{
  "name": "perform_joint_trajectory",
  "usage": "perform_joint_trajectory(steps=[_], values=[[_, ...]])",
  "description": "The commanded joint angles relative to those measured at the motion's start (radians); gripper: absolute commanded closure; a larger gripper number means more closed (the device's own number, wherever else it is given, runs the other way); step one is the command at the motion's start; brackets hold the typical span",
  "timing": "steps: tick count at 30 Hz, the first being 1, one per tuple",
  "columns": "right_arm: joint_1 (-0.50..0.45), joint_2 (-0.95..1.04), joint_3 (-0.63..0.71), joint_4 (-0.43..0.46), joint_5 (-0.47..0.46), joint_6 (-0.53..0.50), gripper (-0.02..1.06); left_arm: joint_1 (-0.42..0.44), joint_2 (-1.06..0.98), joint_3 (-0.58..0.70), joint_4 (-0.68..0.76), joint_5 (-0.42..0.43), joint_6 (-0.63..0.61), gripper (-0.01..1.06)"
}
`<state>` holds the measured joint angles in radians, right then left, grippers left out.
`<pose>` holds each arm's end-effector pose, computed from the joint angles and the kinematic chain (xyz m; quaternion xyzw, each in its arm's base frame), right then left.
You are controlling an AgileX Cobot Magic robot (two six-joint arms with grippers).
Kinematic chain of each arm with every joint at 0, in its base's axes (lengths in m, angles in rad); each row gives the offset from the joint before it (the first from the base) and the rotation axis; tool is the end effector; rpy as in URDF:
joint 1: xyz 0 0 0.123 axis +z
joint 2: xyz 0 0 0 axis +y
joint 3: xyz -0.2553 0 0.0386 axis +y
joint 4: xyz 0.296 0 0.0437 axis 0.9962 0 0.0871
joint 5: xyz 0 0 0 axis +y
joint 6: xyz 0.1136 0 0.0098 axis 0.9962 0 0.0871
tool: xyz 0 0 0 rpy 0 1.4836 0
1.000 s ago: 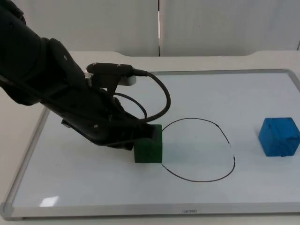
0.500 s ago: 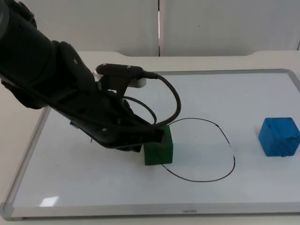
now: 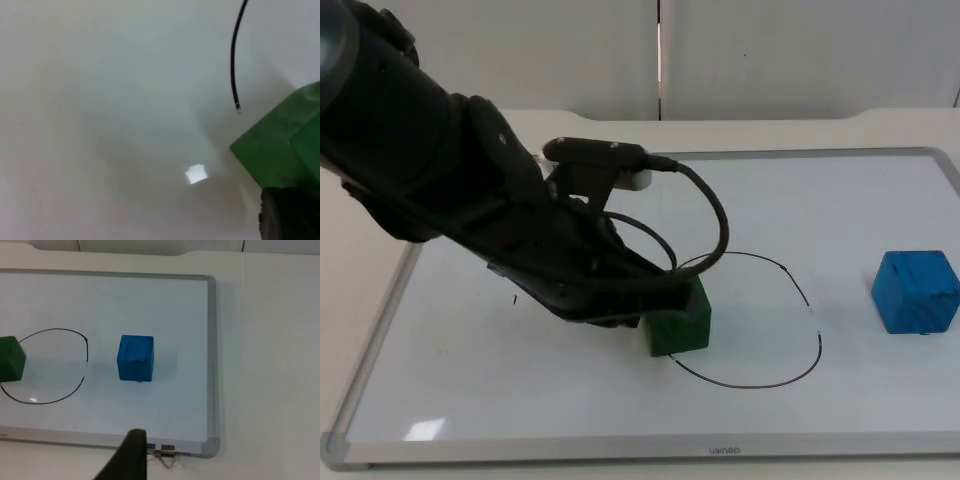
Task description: Push the two cubes into the marked area.
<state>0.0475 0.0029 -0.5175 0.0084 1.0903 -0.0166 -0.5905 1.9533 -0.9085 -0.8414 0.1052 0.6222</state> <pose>0.0815 0.0047 0.2924 -0.0277 0.8567 0.0121 0.5150 0.3074 -0.2169 0.0140 0.1893 0.9439 -0.1399 0.2316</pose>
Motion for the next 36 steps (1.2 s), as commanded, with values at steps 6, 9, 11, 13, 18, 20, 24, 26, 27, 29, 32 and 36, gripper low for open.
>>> perform_joint_trajectory(steps=[6, 9, 11, 13, 18, 20, 24, 26, 27, 29, 32, 36], values=[[-0.004, -0.003, 0.003, 0.003, -0.012, -0.002, -0.01, -0.007, -0.001, -0.006, -0.016, -0.043, 0.0, 1.05], [-0.004, -0.003, 0.003, 0.003, -0.012, -0.002, -0.01, -0.009, 0.0, -0.013, -0.016, -0.042, 0.0, 1.05], [-0.004, -0.003, 0.003, 0.003, -0.012, -0.002, -0.01, -0.016, 0.0, -0.016, -0.016, -0.037, 0.0, 1.05], [-0.004, -0.003, 0.003, 0.003, -0.012, -0.002, -0.01, -0.021, 0.001, -0.016, -0.014, -0.038, 0.0, 1.05], [-0.004, -0.003, 0.003, 0.003, -0.012, -0.002, -0.01, -0.038, 0.01, -0.016, -0.014, -0.042, 0.0, 1.05], [-0.004, -0.003, 0.003, 0.003, -0.012, -0.002, -0.01, -0.038, 0.02, -0.016, -0.014, -0.04, 0.0, 1.05], [-0.004, -0.003, 0.003, 0.003, -0.012, -0.002, -0.01, -0.038, 0.033, -0.018, -0.014, -0.04, 0.0, 1.05], [-0.004, -0.003, 0.003, 0.003, -0.012, -0.002, -0.01, -0.038, 0.033, -0.023, -0.014, -0.04, 0.0, 1.05], [-0.004, -0.003, 0.003, 0.003, -0.012, -0.002, -0.01, -0.038, 0.033, -0.023, -0.014, -0.04, 0.0, 1.05], [-0.004, -0.003, 0.003, 0.003, -0.012, -0.002, -0.01, -0.038, 0.033, -0.035, -0.014, -0.028, 0.0, 1.05], [-0.004, -0.003, 0.003, 0.003, -0.012, -0.002, -0.01, -0.049, 0.033, -0.048, -0.018, -0.015, 0.0, 1.05], [-0.004, -0.003, 0.003, 0.003, -0.012, -0.002, -0.01, -0.071, 0.033, -0.053, -0.012, -0.015, 0.0, 1.05]])
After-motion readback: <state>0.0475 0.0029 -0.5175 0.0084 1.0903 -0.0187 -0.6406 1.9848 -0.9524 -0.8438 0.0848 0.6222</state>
